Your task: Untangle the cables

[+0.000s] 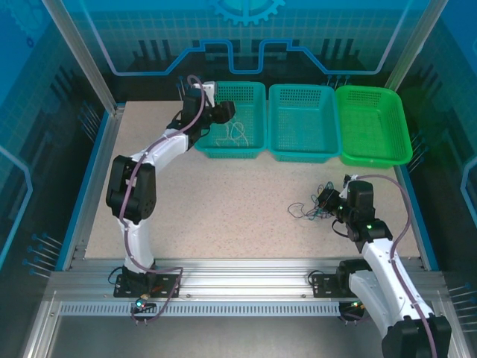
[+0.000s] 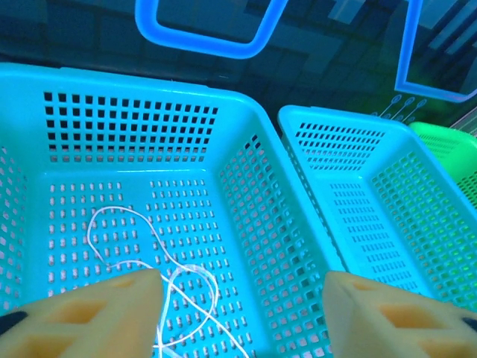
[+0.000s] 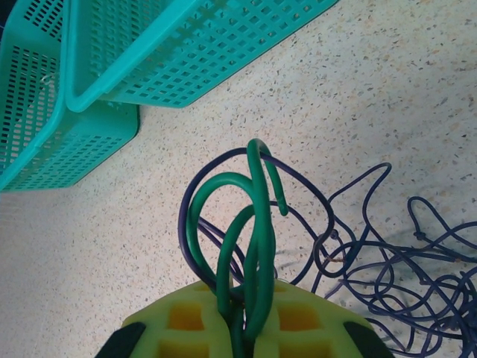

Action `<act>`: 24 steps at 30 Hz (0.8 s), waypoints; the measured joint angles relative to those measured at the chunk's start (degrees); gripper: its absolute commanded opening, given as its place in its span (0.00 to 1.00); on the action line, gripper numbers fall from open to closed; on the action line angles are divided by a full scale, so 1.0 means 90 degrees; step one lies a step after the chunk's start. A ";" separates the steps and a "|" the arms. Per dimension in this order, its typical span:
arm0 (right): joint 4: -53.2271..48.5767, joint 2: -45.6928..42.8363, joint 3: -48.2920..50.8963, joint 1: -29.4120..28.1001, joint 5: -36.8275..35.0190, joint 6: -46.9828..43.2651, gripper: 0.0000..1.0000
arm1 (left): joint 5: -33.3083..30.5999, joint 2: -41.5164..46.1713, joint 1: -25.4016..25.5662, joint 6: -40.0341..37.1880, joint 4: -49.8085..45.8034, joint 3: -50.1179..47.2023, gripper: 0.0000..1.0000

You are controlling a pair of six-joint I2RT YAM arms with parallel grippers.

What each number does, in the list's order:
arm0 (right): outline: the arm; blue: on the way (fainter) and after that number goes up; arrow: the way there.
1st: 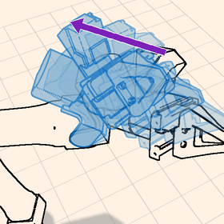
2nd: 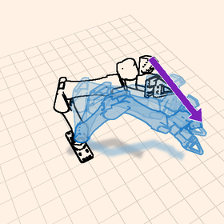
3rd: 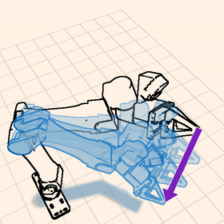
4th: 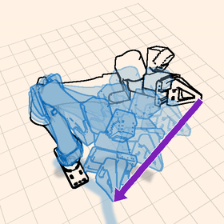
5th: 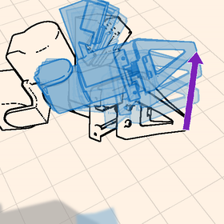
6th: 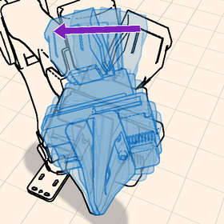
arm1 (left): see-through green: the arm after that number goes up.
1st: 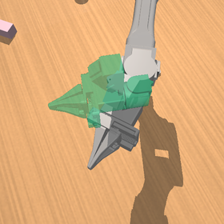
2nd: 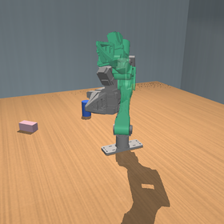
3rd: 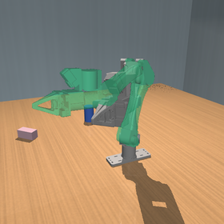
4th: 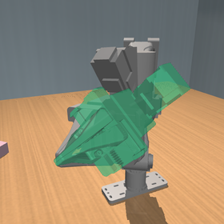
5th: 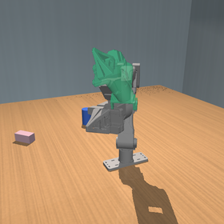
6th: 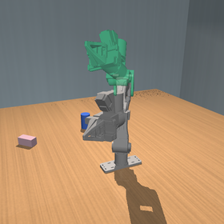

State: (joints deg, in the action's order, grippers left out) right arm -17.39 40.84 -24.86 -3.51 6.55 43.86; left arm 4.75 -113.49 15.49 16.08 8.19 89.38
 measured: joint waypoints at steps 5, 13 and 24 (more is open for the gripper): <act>-0.0019 0.0005 -0.0136 -0.0032 0.0092 -0.0073 0.00 | 0.0112 0.0865 0.0000 0.0056 0.0005 -0.0648 0.65; 0.0029 0.0117 -0.0571 -0.0049 0.0651 -0.0211 0.00 | 0.0935 0.3371 0.0631 0.0381 0.1175 -0.2834 0.65; 0.0306 0.0265 -0.1440 -0.0206 0.1450 -0.0134 0.00 | 0.1797 0.3769 0.2635 -0.0121 0.1719 -0.5056 0.66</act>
State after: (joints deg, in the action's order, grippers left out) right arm -14.63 43.22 -37.82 -5.37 19.59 42.65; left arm 20.93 -79.57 39.20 14.98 23.66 43.88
